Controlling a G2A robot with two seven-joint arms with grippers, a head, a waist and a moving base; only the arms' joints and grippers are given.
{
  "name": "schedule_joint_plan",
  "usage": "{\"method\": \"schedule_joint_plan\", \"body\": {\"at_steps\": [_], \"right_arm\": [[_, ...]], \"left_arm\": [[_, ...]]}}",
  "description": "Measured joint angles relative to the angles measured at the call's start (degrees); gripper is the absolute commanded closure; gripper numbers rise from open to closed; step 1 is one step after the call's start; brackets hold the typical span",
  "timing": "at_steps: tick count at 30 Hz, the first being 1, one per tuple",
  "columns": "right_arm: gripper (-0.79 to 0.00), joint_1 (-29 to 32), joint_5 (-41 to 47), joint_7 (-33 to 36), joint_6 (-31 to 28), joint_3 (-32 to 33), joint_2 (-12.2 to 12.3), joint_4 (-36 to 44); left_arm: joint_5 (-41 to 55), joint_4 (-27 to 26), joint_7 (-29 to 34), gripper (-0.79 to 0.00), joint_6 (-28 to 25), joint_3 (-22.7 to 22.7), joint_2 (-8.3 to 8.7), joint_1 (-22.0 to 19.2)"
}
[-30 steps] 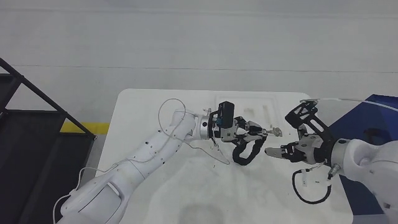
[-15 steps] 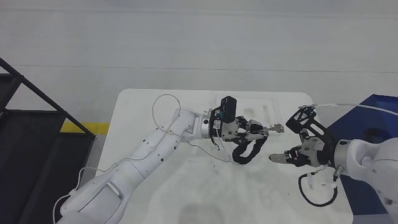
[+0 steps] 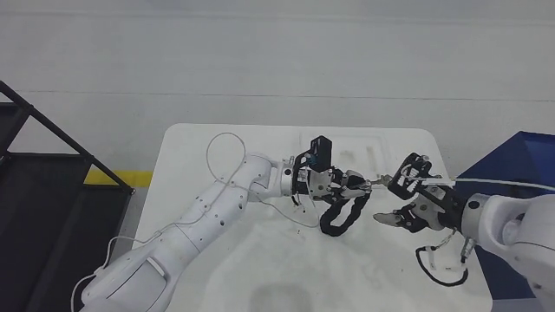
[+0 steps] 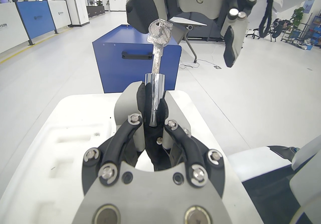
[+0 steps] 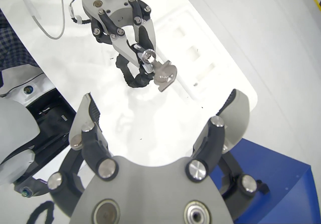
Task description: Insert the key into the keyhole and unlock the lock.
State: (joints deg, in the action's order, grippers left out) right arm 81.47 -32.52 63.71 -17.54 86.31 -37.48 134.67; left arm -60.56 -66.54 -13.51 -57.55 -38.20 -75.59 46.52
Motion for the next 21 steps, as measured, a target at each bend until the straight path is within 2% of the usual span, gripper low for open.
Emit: {"method": "schedule_joint_plan", "body": {"at_steps": [8,21], "right_arm": [[-0.785,-2.05,-3.52,-0.88,-3.26,-4.80,-0.35,-0.03],[-0.785,-5.62,-5.25,1.33,-3.65,-9.71,-0.92,-0.03]], "left_arm": [[1.53,-0.69,2.67,0.000,0.19,-0.26,-0.45,0.22],[1.86,0.38,3.71,0.000,-0.15,-0.36,-1.43,-0.33]]}}
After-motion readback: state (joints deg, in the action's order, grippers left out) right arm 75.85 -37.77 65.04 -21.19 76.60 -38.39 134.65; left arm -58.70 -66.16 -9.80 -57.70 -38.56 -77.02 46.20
